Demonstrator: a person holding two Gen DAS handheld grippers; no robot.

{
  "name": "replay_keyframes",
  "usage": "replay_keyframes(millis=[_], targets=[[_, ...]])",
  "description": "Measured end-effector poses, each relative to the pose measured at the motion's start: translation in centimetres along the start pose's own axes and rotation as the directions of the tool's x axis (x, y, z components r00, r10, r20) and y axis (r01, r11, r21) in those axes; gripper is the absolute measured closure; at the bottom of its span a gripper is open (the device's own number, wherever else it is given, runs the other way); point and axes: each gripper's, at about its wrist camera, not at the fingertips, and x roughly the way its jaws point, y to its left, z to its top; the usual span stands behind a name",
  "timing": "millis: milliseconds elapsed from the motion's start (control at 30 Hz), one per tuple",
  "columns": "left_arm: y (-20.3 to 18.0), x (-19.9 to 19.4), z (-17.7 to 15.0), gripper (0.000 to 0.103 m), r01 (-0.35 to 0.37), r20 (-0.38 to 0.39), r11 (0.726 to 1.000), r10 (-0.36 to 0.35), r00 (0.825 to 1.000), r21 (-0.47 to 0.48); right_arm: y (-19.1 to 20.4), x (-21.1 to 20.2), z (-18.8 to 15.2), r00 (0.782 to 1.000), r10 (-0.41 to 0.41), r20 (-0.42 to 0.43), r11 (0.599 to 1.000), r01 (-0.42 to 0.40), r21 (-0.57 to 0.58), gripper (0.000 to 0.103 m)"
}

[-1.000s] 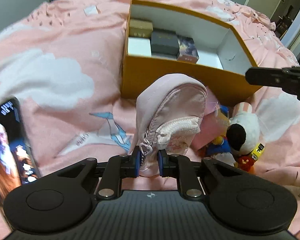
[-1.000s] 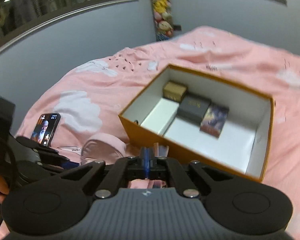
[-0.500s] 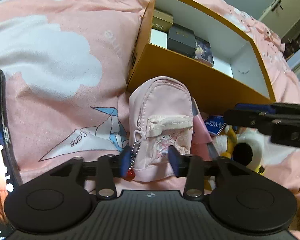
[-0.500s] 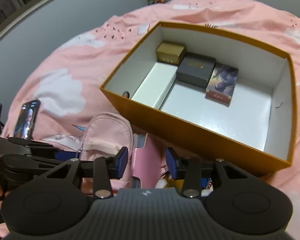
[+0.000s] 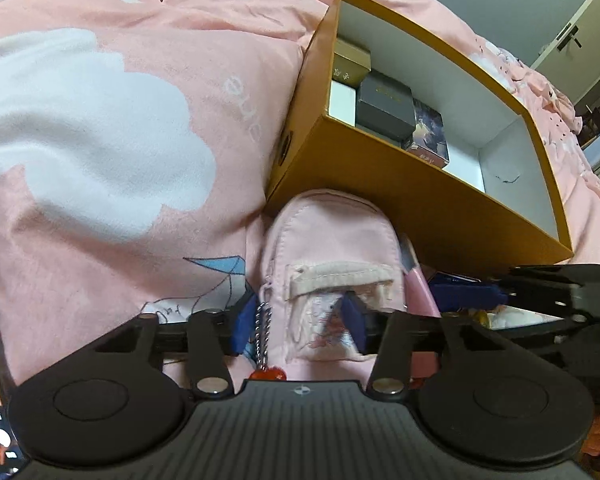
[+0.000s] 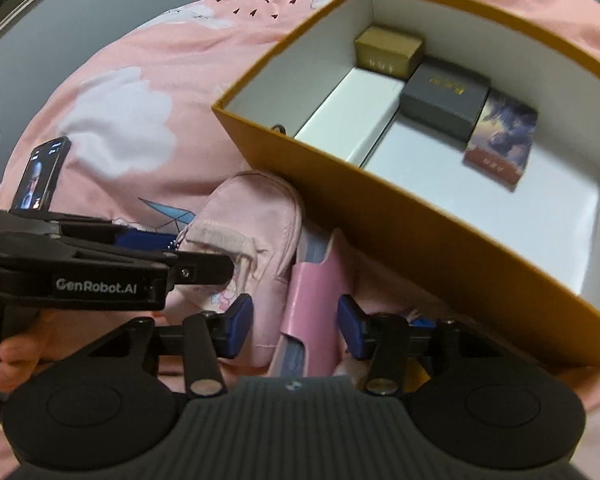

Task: Organize objects
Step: 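Lift the backpack and card wallet with both tools over the orange box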

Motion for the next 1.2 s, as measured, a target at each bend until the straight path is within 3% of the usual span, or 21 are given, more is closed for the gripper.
replay_keyframes(millis=[33, 133, 267, 467, 767, 1033, 1200], targets=[[-0.1, 0.1, 0.0, 0.058, -0.007, 0.000, 1.000, 0.007, 1.000, 0.006, -0.1, 0.3, 0.1, 1.000, -0.003, -0.002, 1.000, 0.002, -0.001, 0.056], [-0.2, 0.1, -0.2, 0.076, -0.033, 0.003, 0.999, 0.033, 0.999, 0.018, -0.6, 0.7, 0.3, 1.000, -0.009, -0.010, 1.000, 0.009, 0.011, 0.070], [-0.4, -0.6, -0.6, 0.083, -0.032, 0.023, 0.999, 0.031, 0.999, 0.031, -1.1, -0.2, -0.1, 1.000, -0.024, 0.000, 0.999, 0.024, 0.023, 0.077], [-1.9, -4.0, -1.2, 0.085, -0.044, 0.110, 0.994, 0.032, 0.993, 0.104, -1.2, -3.8, -1.0, 0.997, -0.030, 0.077, 0.998, 0.025, 0.064, 0.080], [-4.5, -8.0, -0.5, 0.085, 0.038, 0.212, 0.986, -0.073, 0.974, 0.163, -0.9, -11.1, -1.3, 0.975, -0.024, 0.223, 0.997, 0.007, 0.075, 0.081], [-6.8, -8.9, 2.0, 0.085, 0.094, 0.276, 0.973, -0.151, 0.949, 0.210, -2.1, -16.3, -0.2, 0.927, -0.103, 0.362, 0.992, 0.070, 0.102, 0.081], [-7.6, -8.0, 4.1, 0.085, 0.117, 0.309, 0.974, -0.174, 0.935, 0.196, -4.1, -16.8, 1.4, 0.897, -0.152, 0.415, 0.983, 0.095, 0.155, 0.081]])
